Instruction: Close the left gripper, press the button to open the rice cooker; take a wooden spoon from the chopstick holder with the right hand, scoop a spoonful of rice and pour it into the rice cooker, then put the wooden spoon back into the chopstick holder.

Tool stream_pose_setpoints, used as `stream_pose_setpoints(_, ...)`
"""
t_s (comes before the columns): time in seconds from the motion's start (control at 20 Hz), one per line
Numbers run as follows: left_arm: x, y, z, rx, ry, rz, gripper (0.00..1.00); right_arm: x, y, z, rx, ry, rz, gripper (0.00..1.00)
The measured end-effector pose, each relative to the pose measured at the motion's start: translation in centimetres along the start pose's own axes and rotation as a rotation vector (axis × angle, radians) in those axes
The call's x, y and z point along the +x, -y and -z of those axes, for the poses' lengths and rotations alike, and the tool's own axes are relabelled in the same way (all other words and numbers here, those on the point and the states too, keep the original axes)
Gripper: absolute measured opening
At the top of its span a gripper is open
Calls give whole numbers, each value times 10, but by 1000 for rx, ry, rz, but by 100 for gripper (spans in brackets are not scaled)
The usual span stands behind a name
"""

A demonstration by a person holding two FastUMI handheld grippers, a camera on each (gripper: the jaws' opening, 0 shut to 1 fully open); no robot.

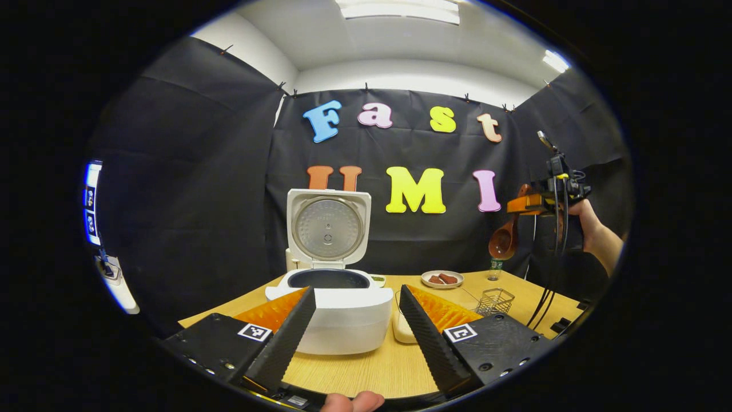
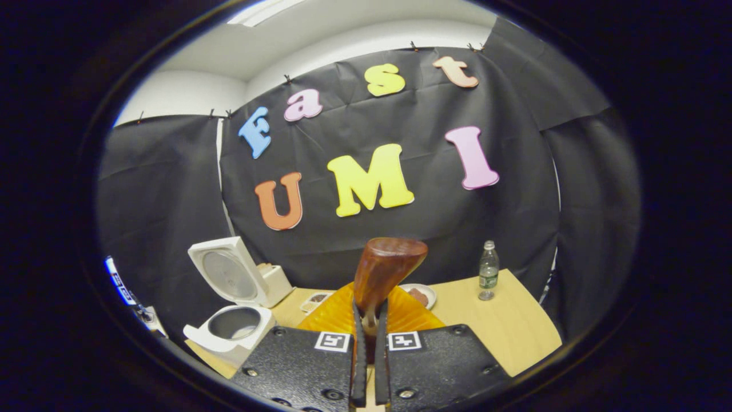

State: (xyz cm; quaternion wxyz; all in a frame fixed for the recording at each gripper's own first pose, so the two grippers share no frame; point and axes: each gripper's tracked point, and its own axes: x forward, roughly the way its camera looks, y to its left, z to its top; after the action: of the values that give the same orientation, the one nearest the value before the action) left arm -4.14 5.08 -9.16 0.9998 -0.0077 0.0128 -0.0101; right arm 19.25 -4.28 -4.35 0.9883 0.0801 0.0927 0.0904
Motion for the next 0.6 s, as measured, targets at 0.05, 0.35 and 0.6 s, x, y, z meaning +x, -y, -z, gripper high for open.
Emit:
stream_pose_setpoints(0.05, 0, 1, -2, 0, -2, -3, 94, 1, 4, 8, 1, -10, 3, 11)
stream_pose_setpoints(0.35, 1, 3, -2, 9, -17, -27, 94, 16, 42, 66, 29, -72, 53, 11)
stream_pose_setpoints(0.6, 3, 3, -4, 9, -17, -31, 94, 26, 62, 106, 71, -101, 94, 11)
